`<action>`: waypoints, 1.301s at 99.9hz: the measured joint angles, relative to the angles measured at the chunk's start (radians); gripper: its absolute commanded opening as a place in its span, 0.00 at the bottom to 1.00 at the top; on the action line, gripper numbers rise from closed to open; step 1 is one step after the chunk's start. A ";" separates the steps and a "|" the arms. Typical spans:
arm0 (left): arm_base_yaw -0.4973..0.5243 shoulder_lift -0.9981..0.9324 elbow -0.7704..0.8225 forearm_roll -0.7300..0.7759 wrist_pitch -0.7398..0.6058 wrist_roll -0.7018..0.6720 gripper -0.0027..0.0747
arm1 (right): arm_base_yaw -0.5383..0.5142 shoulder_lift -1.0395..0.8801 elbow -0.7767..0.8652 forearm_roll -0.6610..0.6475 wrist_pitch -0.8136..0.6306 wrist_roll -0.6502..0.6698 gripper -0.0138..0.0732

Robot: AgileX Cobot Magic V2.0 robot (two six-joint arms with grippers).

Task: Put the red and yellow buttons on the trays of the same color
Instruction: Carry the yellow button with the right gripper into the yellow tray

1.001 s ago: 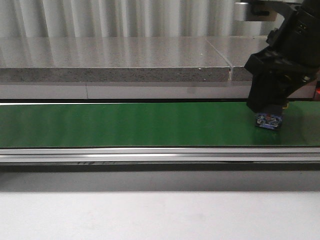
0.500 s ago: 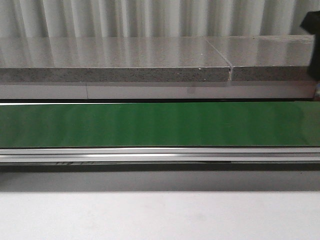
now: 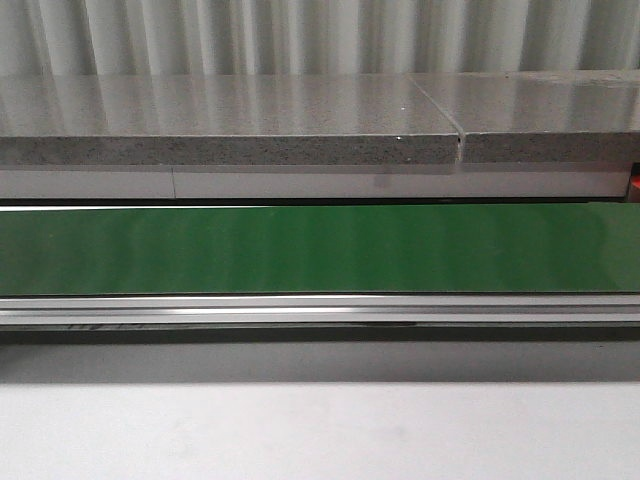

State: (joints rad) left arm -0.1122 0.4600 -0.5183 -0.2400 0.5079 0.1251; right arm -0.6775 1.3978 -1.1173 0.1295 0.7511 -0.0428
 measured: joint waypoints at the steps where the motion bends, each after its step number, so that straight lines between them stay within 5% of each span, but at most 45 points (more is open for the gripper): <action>1: 0.000 0.000 0.000 0.000 0.000 0.000 0.01 | -0.008 0.003 0.000 0.000 -0.004 0.000 0.30; 94: 0.000 0.000 0.000 0.000 0.000 0.000 0.01 | -0.043 0.396 0.000 0.000 -0.202 0.013 0.31; 130: 0.000 0.000 0.000 0.000 0.000 0.000 0.01 | -0.043 0.405 0.000 0.000 -0.216 0.013 0.71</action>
State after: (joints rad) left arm -0.1122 0.4600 -0.5183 -0.2400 0.5079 0.1251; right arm -0.7207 1.8030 -1.1173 0.1295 0.5351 -0.0299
